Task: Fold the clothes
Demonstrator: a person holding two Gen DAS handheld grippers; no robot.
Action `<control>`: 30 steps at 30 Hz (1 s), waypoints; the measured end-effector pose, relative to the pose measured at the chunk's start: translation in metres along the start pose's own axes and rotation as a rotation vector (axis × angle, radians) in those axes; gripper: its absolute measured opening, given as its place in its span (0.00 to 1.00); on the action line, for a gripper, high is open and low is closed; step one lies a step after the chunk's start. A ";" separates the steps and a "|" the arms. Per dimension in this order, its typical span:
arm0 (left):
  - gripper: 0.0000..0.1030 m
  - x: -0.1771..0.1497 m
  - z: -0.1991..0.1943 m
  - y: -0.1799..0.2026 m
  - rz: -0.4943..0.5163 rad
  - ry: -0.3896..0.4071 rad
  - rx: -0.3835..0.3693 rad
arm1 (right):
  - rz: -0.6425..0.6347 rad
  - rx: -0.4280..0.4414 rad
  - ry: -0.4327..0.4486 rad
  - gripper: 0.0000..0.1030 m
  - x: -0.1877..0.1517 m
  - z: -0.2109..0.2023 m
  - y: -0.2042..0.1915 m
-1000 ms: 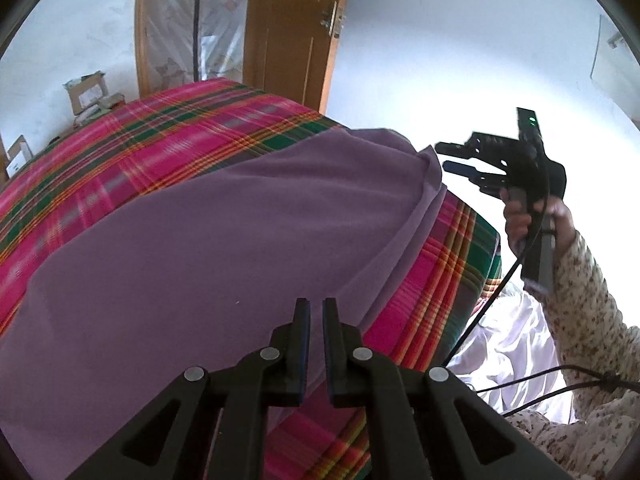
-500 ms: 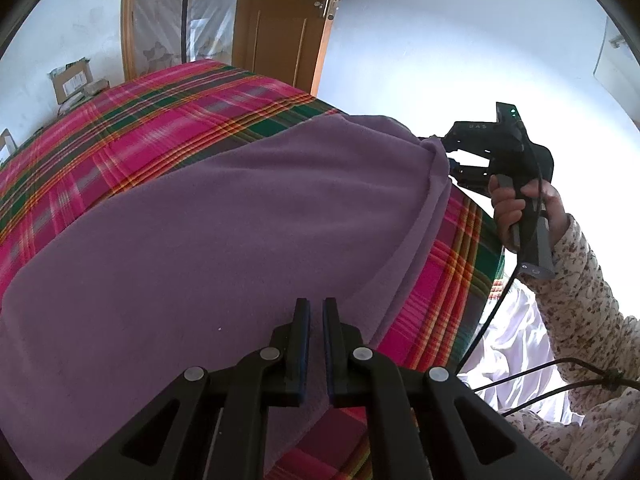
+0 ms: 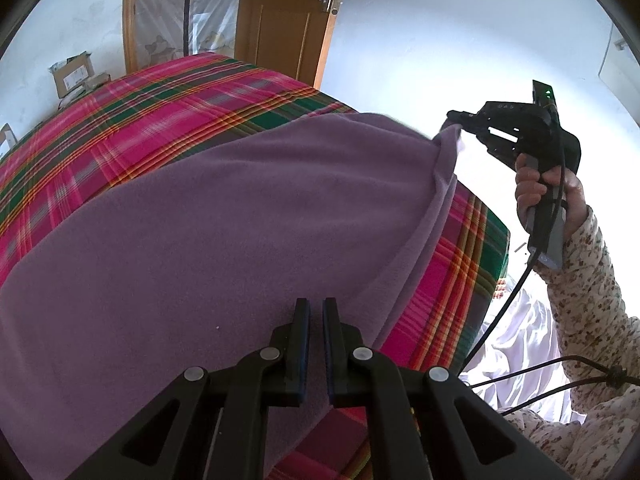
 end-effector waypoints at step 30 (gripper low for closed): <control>0.09 0.000 0.008 0.026 0.050 -0.021 -0.042 | -0.001 0.017 -0.129 0.33 -0.036 -0.013 -0.005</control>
Point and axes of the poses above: each gripper's, at about its wrist camera, not at the fingertips, and z roughly the way its jaws point, y to its right, x to its top, the point moved 2 cm from there along z, roughly the way its jaws point, and after that the axes turned 13 degrees about x, right-handed, at the moved point
